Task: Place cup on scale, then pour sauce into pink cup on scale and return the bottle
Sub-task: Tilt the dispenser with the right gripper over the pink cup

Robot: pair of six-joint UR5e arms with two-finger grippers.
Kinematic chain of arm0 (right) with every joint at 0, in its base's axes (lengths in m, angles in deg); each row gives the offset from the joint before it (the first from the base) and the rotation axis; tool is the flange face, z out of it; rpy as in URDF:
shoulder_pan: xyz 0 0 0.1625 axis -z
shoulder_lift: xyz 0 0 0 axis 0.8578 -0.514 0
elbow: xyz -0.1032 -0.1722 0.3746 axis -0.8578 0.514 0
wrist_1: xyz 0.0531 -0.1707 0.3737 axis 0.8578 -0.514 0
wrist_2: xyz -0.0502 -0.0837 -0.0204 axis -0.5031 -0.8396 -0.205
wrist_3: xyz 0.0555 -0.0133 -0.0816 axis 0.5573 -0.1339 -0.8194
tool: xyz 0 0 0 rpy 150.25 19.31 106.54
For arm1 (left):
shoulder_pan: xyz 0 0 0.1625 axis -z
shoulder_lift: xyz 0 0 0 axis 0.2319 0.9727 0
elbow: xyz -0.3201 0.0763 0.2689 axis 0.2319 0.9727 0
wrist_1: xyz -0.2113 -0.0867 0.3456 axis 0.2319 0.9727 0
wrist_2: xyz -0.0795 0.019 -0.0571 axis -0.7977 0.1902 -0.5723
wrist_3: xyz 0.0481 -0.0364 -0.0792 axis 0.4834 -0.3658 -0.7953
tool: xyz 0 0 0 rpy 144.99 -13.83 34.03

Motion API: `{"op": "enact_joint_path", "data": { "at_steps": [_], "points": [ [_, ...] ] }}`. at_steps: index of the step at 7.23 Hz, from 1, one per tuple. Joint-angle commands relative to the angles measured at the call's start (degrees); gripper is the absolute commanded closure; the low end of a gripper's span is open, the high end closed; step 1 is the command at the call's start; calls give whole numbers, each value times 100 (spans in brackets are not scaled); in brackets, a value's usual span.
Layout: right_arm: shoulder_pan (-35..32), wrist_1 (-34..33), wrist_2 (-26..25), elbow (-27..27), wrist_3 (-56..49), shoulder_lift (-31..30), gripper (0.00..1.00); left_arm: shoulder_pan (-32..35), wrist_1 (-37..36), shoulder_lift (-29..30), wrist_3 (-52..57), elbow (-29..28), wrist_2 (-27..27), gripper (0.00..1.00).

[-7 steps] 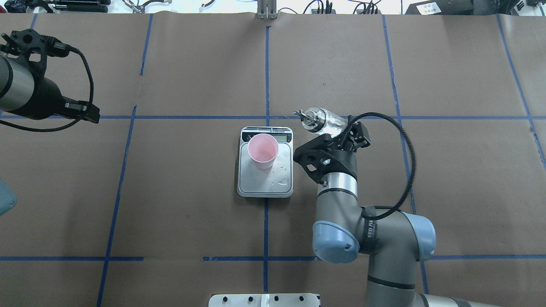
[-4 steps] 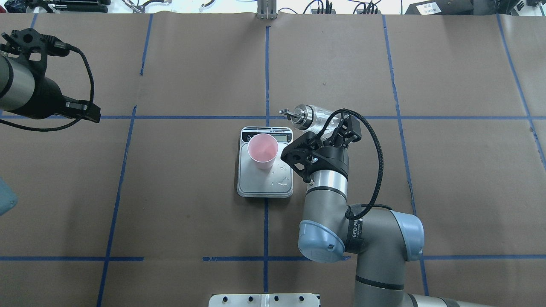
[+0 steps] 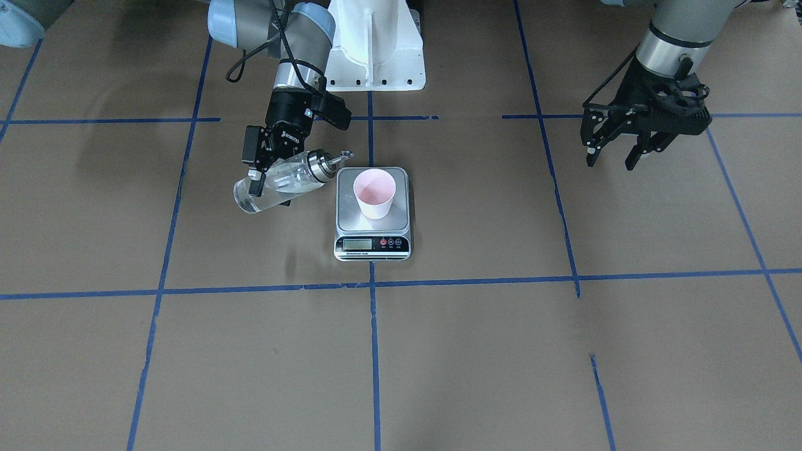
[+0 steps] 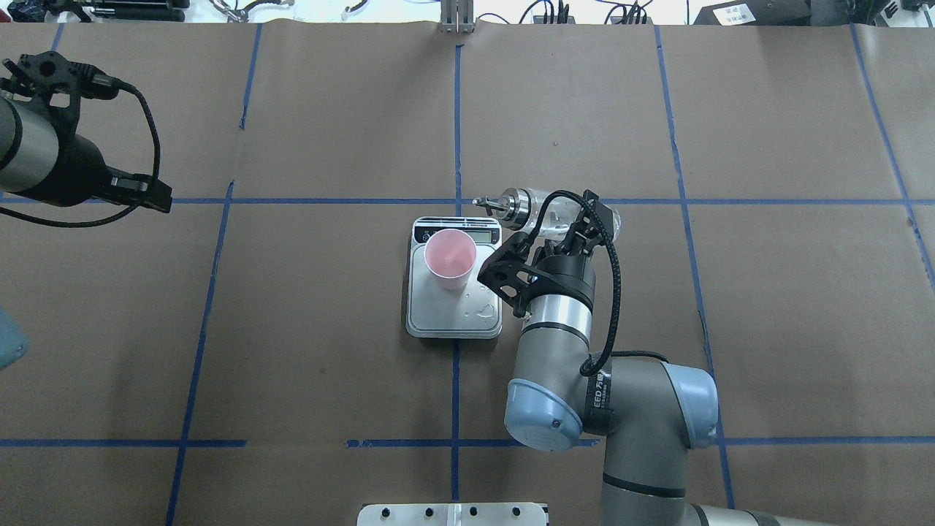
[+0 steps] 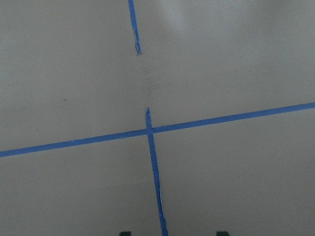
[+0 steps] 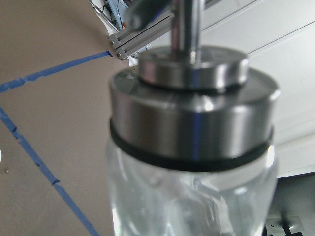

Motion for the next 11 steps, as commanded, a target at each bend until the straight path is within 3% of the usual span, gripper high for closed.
{"op": "enact_joint_path", "data": {
  "at_steps": [1, 5, 11],
  "points": [
    [16, -192, -45, 145, -266, 1, 100, 97, 7, -171, 496, 86, -49, 31],
    [183, -289, -404, 215, -863, -60, 100, 414, 42, -410, 1279, 43, -76, 31],
    [104, -360, -687, 277, -1829, 1, 100, 415, 60, -498, 1307, 34, -76, 29]
  ]
}}
